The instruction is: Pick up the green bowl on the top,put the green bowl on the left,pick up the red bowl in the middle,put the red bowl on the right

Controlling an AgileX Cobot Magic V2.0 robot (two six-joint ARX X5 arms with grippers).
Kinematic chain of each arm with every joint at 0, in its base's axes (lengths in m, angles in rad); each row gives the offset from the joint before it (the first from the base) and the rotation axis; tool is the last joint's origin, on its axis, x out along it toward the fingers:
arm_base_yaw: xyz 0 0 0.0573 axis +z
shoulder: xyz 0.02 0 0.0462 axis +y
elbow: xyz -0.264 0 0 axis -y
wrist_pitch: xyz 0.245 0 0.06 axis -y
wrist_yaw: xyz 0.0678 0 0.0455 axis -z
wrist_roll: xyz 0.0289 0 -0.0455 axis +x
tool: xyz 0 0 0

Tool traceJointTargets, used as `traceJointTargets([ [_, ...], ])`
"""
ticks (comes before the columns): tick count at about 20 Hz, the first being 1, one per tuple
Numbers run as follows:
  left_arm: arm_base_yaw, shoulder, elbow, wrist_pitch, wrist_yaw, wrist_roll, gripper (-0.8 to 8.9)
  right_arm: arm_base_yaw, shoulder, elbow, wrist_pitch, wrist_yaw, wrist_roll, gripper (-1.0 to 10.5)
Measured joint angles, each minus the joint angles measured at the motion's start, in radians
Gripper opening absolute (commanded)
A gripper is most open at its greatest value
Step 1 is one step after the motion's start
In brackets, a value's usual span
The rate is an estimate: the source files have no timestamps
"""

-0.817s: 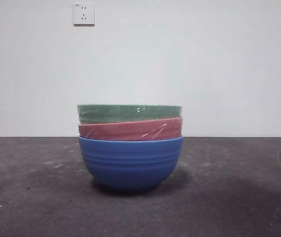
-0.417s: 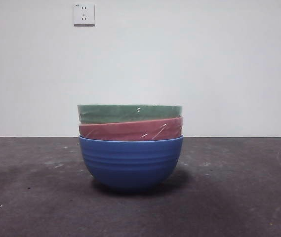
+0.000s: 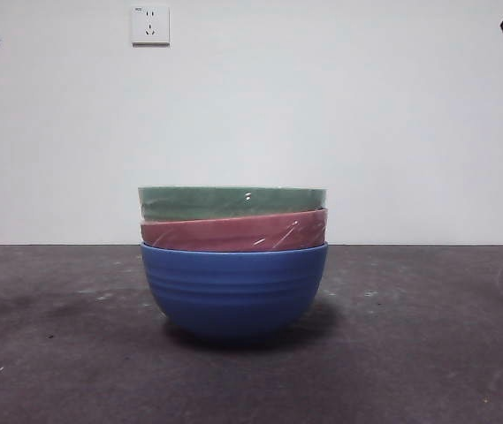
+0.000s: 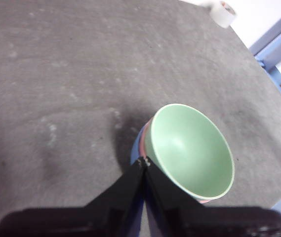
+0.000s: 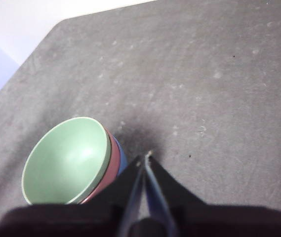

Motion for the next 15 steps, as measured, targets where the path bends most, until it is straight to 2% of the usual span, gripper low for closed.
traceJointTargets([
  [2,-0.022,0.011,0.014,0.005,-0.01,0.005,3.34,0.0,0.013,0.004,0.0,0.0,-0.003,2.6],
  [3,-0.034,0.014,0.016,0.014,-0.021,0.005,3.55,0.0,0.016,0.004,0.0,0.0,-0.003,2.6],
  [5,-0.064,0.018,0.016,0.025,-0.057,0.002,3.51,0.0,0.022,0.004,-0.001,0.0,-0.003,2.6],
  [9,-0.199,0.089,0.045,0.051,-0.12,-0.022,3.51,0.014,0.031,0.005,-0.005,0.001,-0.002,2.6],
  [11,-0.29,0.162,0.1,0.028,-0.202,-0.026,3.5,0.034,0.04,0.005,-0.005,0.001,-0.002,2.6],
  [15,-0.47,0.349,0.246,-0.124,-0.415,-0.021,3.5,0.046,0.052,0.005,-0.013,0.001,-0.002,2.6],
])
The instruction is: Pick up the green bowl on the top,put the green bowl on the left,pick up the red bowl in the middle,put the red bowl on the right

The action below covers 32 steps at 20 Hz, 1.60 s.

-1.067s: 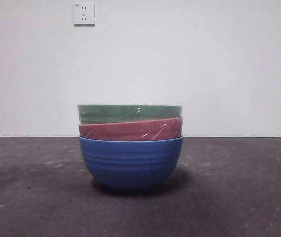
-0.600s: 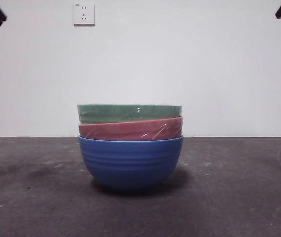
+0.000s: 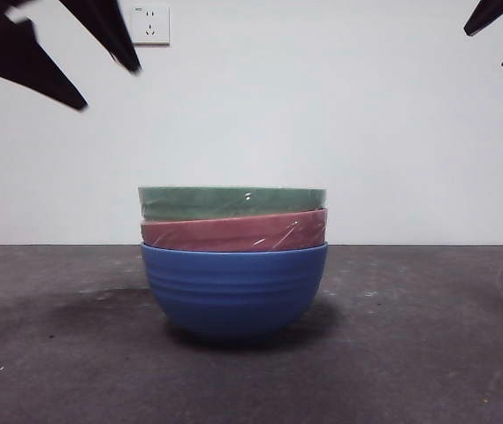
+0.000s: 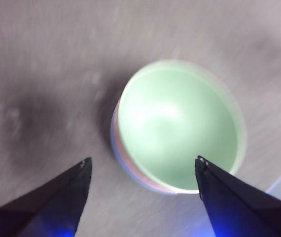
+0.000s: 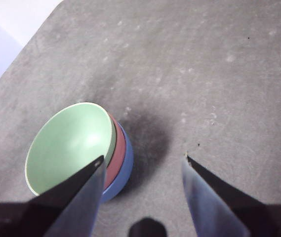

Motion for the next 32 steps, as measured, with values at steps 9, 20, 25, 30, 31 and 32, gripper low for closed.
traceJointTargets([
  [9,-0.144,0.313,0.104,-0.001,-0.207,0.035,3.45,0.0,0.005,0.0,-0.021,0.0,0.0,2.5],
  [20,-0.154,0.349,0.104,0.016,-0.251,0.045,-0.12,0.0,0.005,0.0,-0.022,0.003,0.0,2.5],
  [25,-0.156,0.349,0.106,0.039,-0.259,0.046,-0.13,0.0,0.005,0.0,-0.022,0.003,0.0,2.5],
  [30,-0.157,0.35,0.121,0.032,-0.258,0.048,-0.13,0.0,0.005,0.0,-0.023,0.004,0.0,2.5],
  [31,-0.157,0.35,0.141,0.018,-0.259,0.049,-0.13,0.0,0.005,0.0,-0.023,0.005,0.0,2.5],
  [32,-0.157,0.35,0.167,0.002,-0.259,0.049,-0.13,0.0,0.005,0.0,-0.023,0.007,0.0,2.5],
])
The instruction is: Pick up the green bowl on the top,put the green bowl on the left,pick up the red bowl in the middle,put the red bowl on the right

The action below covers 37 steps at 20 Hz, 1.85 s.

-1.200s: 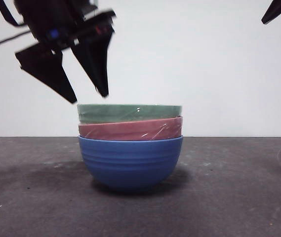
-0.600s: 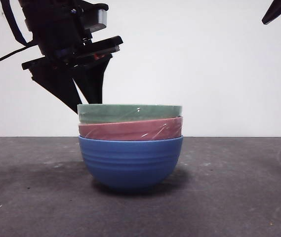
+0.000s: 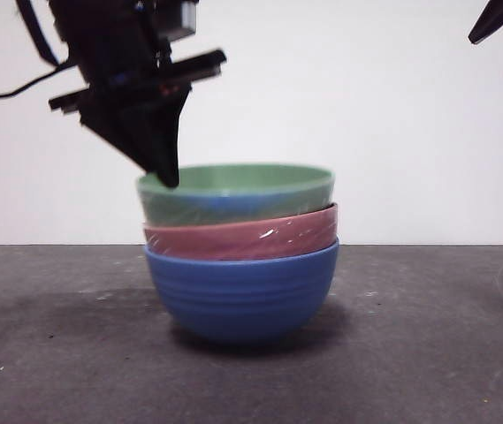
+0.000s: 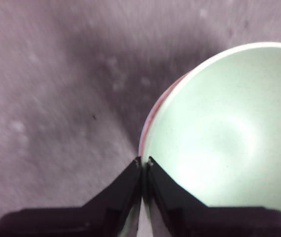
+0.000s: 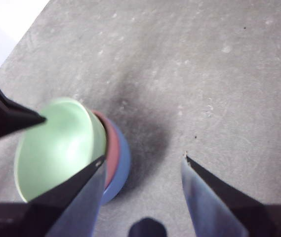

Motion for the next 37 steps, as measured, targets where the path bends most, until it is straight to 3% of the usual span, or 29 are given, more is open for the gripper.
traceJointTargets([
  [8,0.05,-0.076,0.237,-0.263,-0.039,0.056,-0.13,0.0,0.0,0.0,0.0,0.0,0.0,2.5],
  [12,0.161,-0.227,0.235,-0.398,-0.097,0.073,-0.13,0.0,0.0,0.0,0.0,0.0,0.0,2.5],
  [17,0.33,-0.407,-0.025,-0.307,-0.066,0.075,-0.13,0.0,0.0,0.0,0.0,0.0,0.0,2.5],
  [24,0.399,-0.377,-0.291,-0.104,0.007,0.058,-0.13,0.0,0.0,0.0,0.0,0.0,0.0,2.5],
  [35,0.399,-0.152,-0.33,0.039,0.021,0.051,-0.12,0.0,0.001,0.0,0.012,0.0,0.003,2.5],
  [37,0.401,-0.145,-0.327,0.04,0.021,0.051,0.55,0.0,0.001,0.0,0.016,0.0,0.003,2.6],
])
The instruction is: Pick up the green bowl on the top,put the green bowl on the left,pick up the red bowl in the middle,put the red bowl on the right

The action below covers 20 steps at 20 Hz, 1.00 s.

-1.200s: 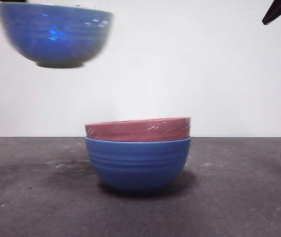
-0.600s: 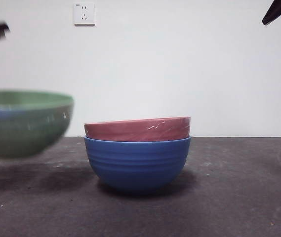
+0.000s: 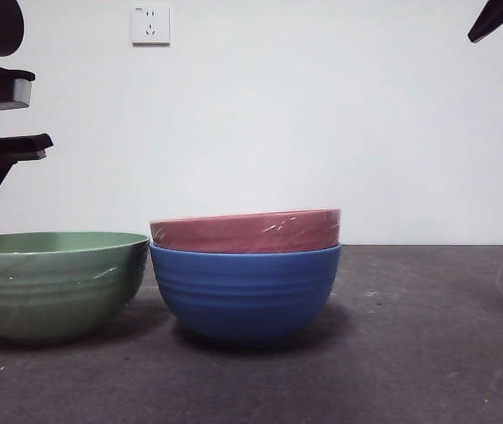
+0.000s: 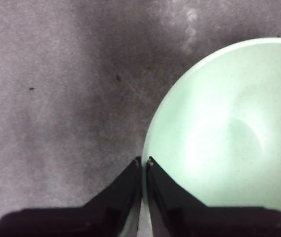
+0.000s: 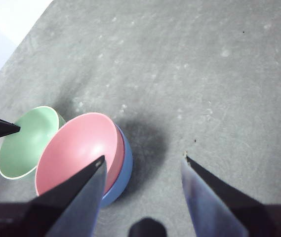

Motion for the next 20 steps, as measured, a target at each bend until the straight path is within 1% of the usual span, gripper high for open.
traceJointTargets([
  [1,0.0,0.0,0.0,0.0,0.0,0.0,1.86,0.0,0.0,0.0,0.007,0.0,0.0,2.8],
  [2,0.0,0.001,0.0,-0.004,0.0,0.0,3.6,0.0,0.001,0.0,0.018,0.0,0.0,3.3],
  [3,0.0,0.002,0.0,-0.008,0.0,0.0,4.59,0.006,0.005,0.0,0.024,0.0,0.0,3.5],
  [6,0.001,-0.001,0.009,-0.043,0.0,0.001,4.67,0.057,0.053,0.023,0.003,0.01,0.0,3.5],
  [7,0.002,-0.015,0.018,-0.059,-0.001,0.001,4.67,0.087,0.081,0.044,-0.005,0.037,-0.001,3.5],
  [10,0.003,-0.113,0.088,-0.083,-0.004,0.0,4.67,0.22,0.185,0.133,-0.048,0.194,-0.013,3.4],
  [14,0.002,-0.267,0.181,-0.12,0.006,0.0,4.67,0.417,0.414,0.32,-0.236,0.38,-0.054,3.4],
  [15,0.002,-0.294,0.199,-0.133,0.007,0.0,4.67,0.454,0.469,0.361,-0.273,0.416,-0.058,3.4],
  [18,-0.001,-0.375,0.235,-0.141,0.011,-0.018,4.67,0.535,0.626,0.447,-0.292,0.488,-0.064,3.4],
  [20,-0.001,-0.418,0.237,-0.148,0.011,-0.024,4.67,0.562,0.699,0.459,-0.277,0.491,-0.064,3.0],
])
